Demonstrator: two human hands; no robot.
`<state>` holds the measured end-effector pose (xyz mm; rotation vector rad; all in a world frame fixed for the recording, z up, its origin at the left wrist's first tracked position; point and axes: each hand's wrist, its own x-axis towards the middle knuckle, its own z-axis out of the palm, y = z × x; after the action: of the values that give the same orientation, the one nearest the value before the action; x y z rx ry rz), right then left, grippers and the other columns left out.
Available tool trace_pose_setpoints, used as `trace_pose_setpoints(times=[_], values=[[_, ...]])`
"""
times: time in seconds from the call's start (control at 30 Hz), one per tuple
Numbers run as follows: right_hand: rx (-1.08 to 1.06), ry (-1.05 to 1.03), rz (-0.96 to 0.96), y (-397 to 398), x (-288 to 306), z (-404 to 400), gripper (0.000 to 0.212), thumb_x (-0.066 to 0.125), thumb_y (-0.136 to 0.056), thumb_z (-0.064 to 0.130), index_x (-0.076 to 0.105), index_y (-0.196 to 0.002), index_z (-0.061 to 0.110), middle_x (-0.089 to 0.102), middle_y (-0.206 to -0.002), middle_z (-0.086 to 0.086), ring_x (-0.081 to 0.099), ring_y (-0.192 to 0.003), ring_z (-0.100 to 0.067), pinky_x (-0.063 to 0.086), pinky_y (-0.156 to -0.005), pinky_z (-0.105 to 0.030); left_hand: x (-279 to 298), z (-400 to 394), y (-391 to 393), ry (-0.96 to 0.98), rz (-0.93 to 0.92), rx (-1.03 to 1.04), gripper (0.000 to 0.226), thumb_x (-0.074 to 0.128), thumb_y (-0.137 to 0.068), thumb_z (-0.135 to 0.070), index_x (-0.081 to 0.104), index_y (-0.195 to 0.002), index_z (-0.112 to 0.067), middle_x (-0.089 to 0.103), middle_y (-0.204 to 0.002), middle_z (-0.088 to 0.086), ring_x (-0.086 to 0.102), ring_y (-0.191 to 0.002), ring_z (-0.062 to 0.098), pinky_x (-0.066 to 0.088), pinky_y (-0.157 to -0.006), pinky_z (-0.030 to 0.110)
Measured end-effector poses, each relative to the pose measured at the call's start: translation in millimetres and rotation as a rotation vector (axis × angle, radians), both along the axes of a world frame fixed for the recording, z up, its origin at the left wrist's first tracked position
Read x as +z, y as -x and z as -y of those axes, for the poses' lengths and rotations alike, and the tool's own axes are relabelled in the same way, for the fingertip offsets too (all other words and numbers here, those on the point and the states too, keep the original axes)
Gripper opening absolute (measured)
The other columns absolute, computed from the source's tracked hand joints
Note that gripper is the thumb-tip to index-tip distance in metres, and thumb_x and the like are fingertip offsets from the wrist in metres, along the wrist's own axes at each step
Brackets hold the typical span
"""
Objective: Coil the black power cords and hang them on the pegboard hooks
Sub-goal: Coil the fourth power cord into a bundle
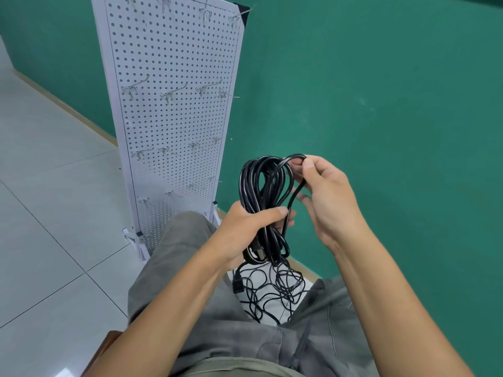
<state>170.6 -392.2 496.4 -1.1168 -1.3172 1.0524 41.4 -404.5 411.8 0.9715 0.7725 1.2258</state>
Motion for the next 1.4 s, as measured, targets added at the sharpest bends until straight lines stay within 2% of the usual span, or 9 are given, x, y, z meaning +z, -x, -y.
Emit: trace_pose_setpoints(times=[0.23,0.4,0.67,0.83,0.97,1.13,1.23,1.3,1.4], values=[[-0.023,-0.135,0.322,-26.7,7.5,-7.0,0.028,0.045,-0.107,0.010,0.066,-0.092,0.018,0.060,-0.077,0.006,0.045,-0.066,-0.012,0.038,-0.063,-0.024,-1.4,-4.0,14.0,0.038,-0.173,0.027,0.020,0.080,-0.087,-0.024,0.071,-0.072,-0.014,0.069,-0.074,0.012,0.069,-0.075,0.032,0.055,-0.081,0.049],[0.166,-0.283,0.708,-35.1,38.3,-9.0,0.012,0.066,-0.099,0.021,0.073,-0.090,0.017,0.073,-0.087,-0.005,0.060,-0.077,-0.014,0.049,-0.078,-0.030,-3.8,-4.0,17.0,0.022,-0.419,-0.084,0.019,0.077,-0.090,-0.023,0.068,-0.075,-0.015,0.068,-0.069,0.006,0.062,-0.064,0.020,0.049,-0.064,0.031],[0.555,-0.306,0.949,-22.8,71.6,-36.9,0.013,0.066,-0.099,0.016,0.077,-0.092,0.017,0.077,-0.092,0.002,0.062,-0.077,-0.003,0.046,-0.078,-0.014,12.6,10.1,11.4,-0.133,-0.656,-0.411,0.025,0.077,-0.087,-0.020,0.066,-0.079,0.000,0.070,-0.068,0.009,0.062,-0.065,0.018,0.054,-0.080,0.035],[0.683,0.015,0.843,-8.0,64.3,-56.7,0.089,0.011,-0.102,0.065,0.081,-0.093,0.012,0.058,-0.080,-0.006,0.046,-0.077,-0.017,0.038,-0.082,-0.031,30.2,17.9,15.7,-0.275,-0.725,-0.508,0.026,0.076,-0.090,-0.014,0.061,-0.078,0.003,0.066,-0.063,0.004,0.058,-0.061,0.016,0.050,-0.070,0.027],[0.840,0.256,0.590,-4.0,47.8,-69.4,0.114,-0.011,-0.092,0.074,0.079,-0.096,0.004,0.050,-0.080,-0.009,0.037,-0.079,-0.027,0.028,-0.083,-0.041,35.6,19.9,16.9,-0.329,-0.625,-0.471,0.020,0.076,-0.090,-0.009,0.061,-0.083,0.002,0.068,-0.066,0.008,0.063,-0.063,0.020,0.054,-0.069,0.027],[0.897,0.435,0.303,-9.9,22.5,-68.4,0.122,-0.001,-0.079,0.090,0.071,-0.114,-0.001,0.056,-0.083,-0.017,0.050,-0.071,-0.024,0.046,-0.072,-0.029,37.0,19.2,19.9,-0.348,-0.393,-0.357,0.021,0.072,-0.089,-0.002,0.065,-0.070,-0.005,0.065,-0.061,0.009,0.063,-0.063,0.026,0.055,-0.074,0.035],[0.879,0.453,0.171,-16.2,11.5,-55.4,0.125,-0.007,-0.077,0.090,0.073,-0.118,0.004,0.071,-0.104,-0.020,0.069,-0.096,-0.028,0.055,-0.086,-0.035,34.6,19.4,19.2,-0.282,-0.198,-0.272,0.013,0.069,-0.087,-0.004,0.062,-0.080,0.005,0.059,-0.058,0.006,0.060,-0.056,0.024,0.056,-0.073,0.040],[0.903,0.396,0.122,-21.3,4.4,-51.8,0.128,0.001,-0.073,0.093,0.063,-0.132,-0.001,0.067,-0.125,-0.025,0.067,-0.111,-0.031,0.046,-0.100,-0.042,34.7,19.4,17.6,-0.251,-0.072,-0.240,0.008,0.066,-0.088,-0.005,0.070,-0.082,-0.011,0.053,-0.058,0.005,0.057,-0.055,0.023,0.055,-0.073,0.042],[0.936,0.340,0.140,-32.1,-8.5,-49.7,0.134,0.027,-0.064,0.101,0.049,-0.144,-0.004,0.051,-0.115,-0.038,0.048,-0.090,-0.046,0.034,-0.090,-0.049,33.0,16.0,14.4,-0.163,0.065,-0.201,0.011,0.069,-0.086,-0.013,0.067,-0.095,-0.007,0.050,-0.059,0.004,0.055,-0.055,0.023,0.054,-0.071,0.039]])
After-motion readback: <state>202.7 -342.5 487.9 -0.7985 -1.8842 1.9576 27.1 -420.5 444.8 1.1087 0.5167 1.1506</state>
